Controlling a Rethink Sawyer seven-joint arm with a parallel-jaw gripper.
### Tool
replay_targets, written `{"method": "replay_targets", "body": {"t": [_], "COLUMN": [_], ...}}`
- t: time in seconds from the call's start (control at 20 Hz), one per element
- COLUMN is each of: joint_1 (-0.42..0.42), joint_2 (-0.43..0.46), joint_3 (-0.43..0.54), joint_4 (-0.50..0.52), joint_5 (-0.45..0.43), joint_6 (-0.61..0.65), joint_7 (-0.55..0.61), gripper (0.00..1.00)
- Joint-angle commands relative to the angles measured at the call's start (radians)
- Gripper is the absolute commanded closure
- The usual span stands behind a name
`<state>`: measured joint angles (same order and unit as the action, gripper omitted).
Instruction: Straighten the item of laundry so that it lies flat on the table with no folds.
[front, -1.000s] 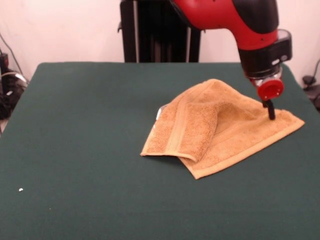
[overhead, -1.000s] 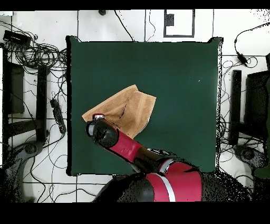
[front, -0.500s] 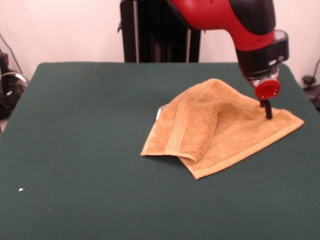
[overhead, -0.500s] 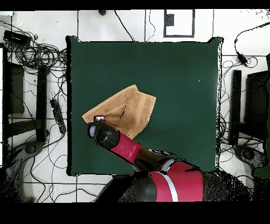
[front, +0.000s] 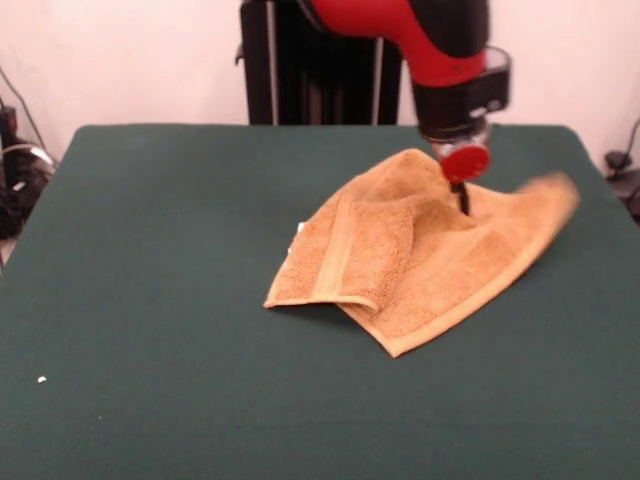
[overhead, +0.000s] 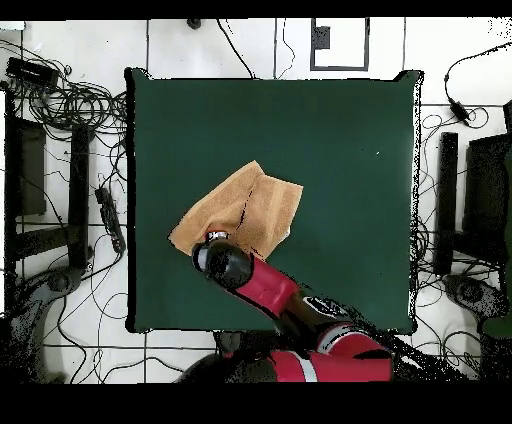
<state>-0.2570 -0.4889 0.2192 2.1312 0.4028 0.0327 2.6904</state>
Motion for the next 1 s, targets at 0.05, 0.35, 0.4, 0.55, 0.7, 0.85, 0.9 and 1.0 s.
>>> {"method": "replay_targets", "body": {"t": [0.05, 0.35, 0.4, 0.55, 0.7, 0.85, 0.9, 1.0], "joint_1": [-0.025, -0.055, -0.058, -0.070, -0.090, -0.107, -0.105, -0.108], "joint_2": [-0.014, 0.021, 0.025, 0.019, 0.023, 0.054, 0.062, 0.072], "joint_3": [-0.151, -0.156, -0.157, -0.150, -0.136, -0.108, -0.101, -0.082], "joint_4": [-0.123, -0.134, -0.134, -0.125, -0.110, -0.106, -0.104, -0.097], "joint_5": [-0.100, -0.204, -0.216, -0.243, -0.263, -0.280, -0.282, -0.284], "joint_6": [0.178, 0.134, 0.128, 0.127, 0.118, 0.075, 0.059, 0.042], "joint_7": [-0.120, -0.063, -0.055, -0.035, -0.018, 0.006, 0.017, 0.038], "gripper": [0.00, 0.00, 0.00, 0.00, 0.00, 0.00, 0.00, 0.00]}}
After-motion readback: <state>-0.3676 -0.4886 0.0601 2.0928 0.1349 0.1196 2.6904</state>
